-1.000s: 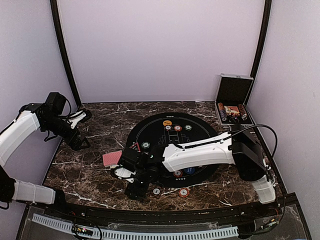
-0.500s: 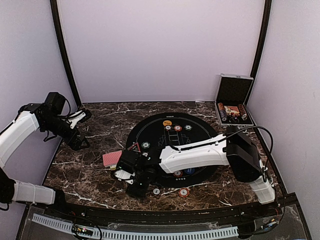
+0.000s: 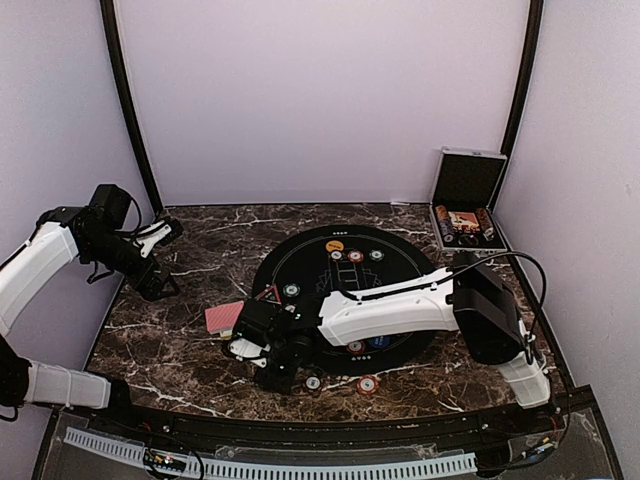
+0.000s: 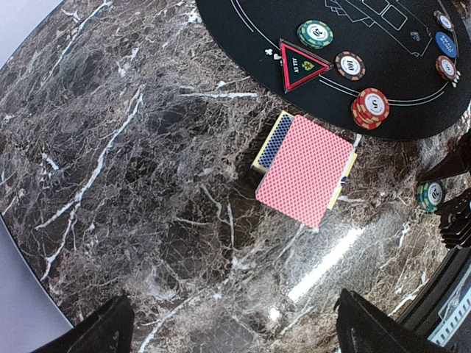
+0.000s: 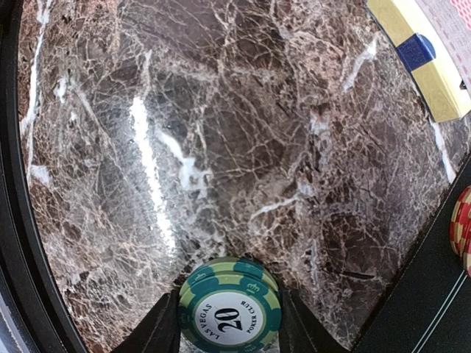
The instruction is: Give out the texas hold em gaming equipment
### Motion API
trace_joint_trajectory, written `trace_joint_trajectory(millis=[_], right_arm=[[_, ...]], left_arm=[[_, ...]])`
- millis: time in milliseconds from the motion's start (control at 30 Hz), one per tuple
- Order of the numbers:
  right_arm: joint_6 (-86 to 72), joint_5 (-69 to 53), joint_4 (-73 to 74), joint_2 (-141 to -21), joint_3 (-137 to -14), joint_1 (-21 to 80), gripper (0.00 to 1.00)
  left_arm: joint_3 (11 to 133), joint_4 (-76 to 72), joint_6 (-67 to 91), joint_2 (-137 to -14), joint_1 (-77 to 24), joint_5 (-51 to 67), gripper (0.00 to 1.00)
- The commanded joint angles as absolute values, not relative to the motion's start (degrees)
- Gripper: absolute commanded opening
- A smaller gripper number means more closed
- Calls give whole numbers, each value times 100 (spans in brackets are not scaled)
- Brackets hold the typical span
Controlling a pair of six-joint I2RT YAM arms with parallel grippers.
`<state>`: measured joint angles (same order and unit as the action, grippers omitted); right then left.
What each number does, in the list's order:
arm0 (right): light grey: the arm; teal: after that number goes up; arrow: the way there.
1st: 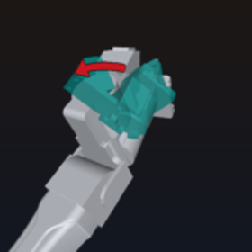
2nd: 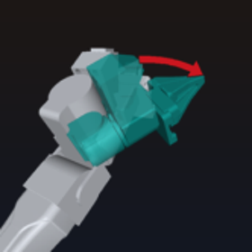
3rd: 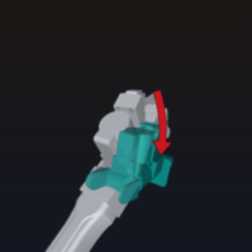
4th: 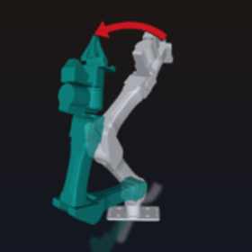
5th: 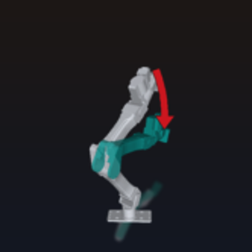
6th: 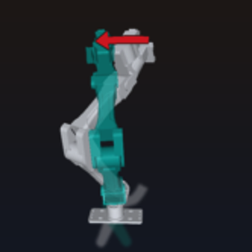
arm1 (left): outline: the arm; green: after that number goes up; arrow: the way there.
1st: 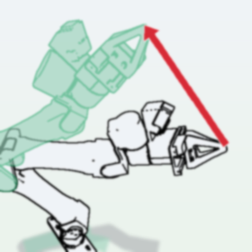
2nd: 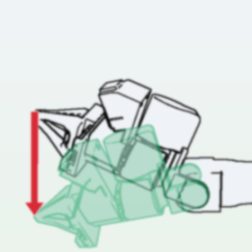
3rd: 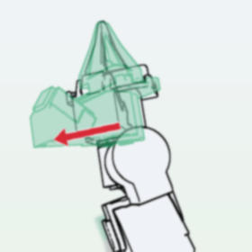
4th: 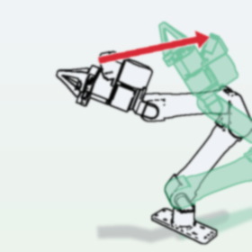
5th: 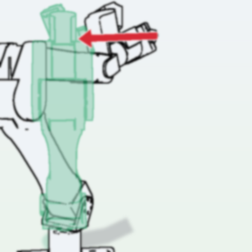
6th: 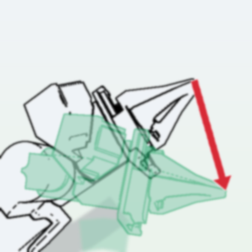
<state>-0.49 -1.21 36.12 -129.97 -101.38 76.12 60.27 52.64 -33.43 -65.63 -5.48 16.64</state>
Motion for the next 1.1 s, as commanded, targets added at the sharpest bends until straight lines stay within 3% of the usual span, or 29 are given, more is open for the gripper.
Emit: trace_joint_trajectory(millis=[0, 633, 1067], right_arm=[[-29, -18, 3641, -12891, -10335, 7662, 43], [-474, 104, 3580, -11763, -9659, 7259, 34], [-1205, 350, 3286, -10546, -7895, 5797, 29]], left_arm=[[6057, 5432, -3376, -6491, -576, 1693, 99], [5916, 5564, -3566, -6529, -631, 1954, 99], [5476, 5300, -3766, -6781, -1088, 2104, 99]])
